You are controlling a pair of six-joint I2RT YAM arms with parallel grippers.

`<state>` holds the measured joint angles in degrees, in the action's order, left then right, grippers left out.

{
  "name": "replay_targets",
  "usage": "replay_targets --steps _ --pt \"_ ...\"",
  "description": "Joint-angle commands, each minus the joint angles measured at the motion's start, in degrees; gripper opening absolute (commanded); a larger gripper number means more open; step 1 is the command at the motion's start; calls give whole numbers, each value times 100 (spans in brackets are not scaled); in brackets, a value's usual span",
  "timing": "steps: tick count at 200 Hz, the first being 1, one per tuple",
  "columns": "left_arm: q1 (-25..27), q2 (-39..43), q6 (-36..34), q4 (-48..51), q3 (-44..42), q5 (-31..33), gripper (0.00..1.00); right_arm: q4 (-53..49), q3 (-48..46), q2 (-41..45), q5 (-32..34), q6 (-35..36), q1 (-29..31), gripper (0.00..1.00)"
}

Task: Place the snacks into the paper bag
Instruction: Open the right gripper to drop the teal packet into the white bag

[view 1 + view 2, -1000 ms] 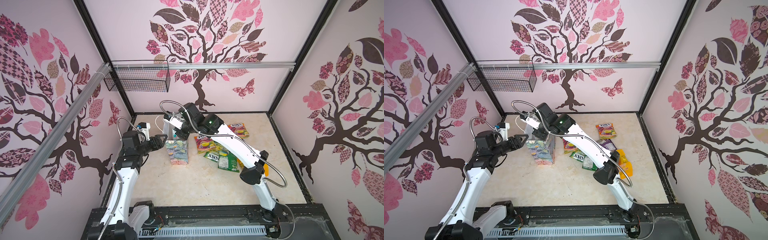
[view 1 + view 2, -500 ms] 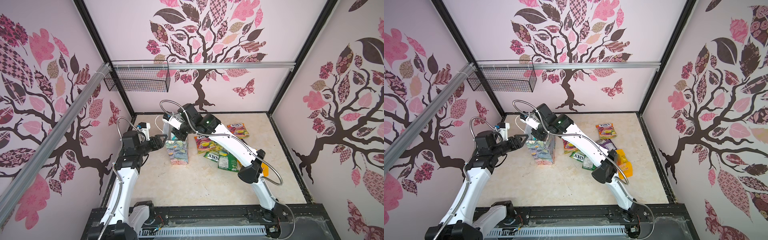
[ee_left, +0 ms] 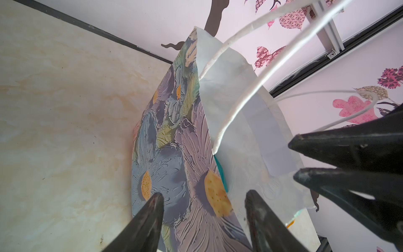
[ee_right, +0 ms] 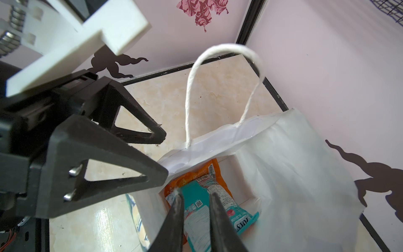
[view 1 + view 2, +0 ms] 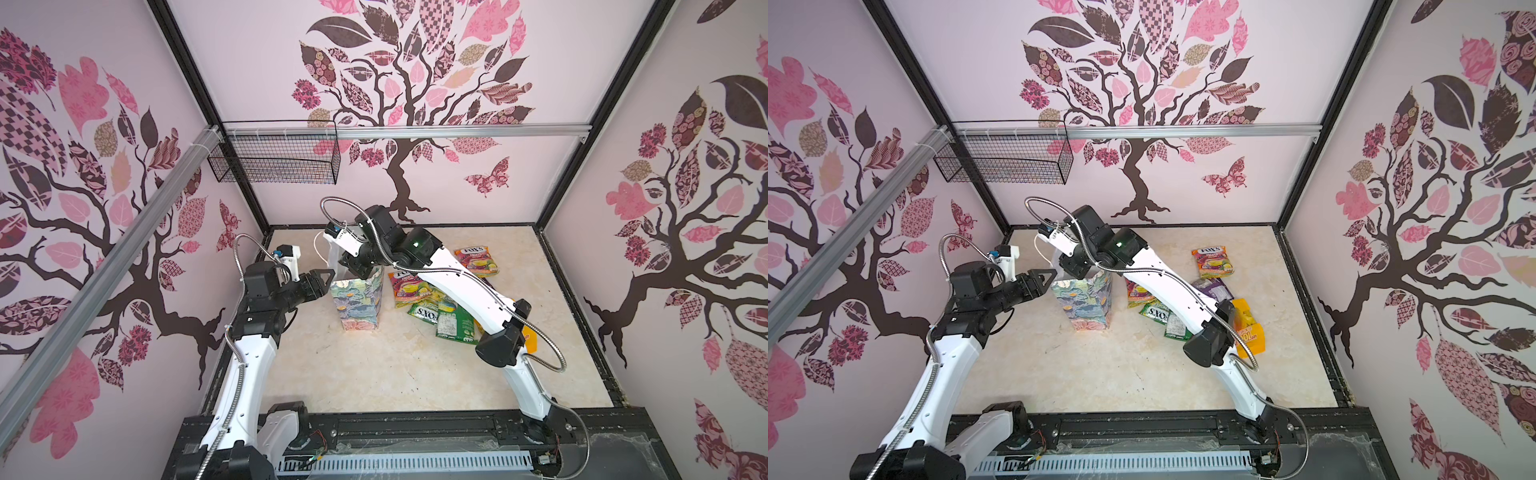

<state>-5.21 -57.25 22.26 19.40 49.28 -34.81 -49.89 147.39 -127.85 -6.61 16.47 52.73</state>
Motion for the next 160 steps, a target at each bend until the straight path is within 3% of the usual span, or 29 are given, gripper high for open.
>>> replay_targets --steps 1,57,108,135,160 --pt "-23 37 -90 -6 38 -24 63 -28 232 266 42 -105 13 25" --pt "-21 42 -90 -11 30 -9 63 98 116 1050 68 -692 19 33" --pt "-20 70 -91 -5 29 0 63 237 -954 2278 618 -1189 24 43" --pt "-19 86 -96 5 46 18 63 379 -2189 3189 1239 -1624 18 56" --pt "-22 98 -95 7 35 18 63 677 -3918 4409 1896 -2201 26 60"
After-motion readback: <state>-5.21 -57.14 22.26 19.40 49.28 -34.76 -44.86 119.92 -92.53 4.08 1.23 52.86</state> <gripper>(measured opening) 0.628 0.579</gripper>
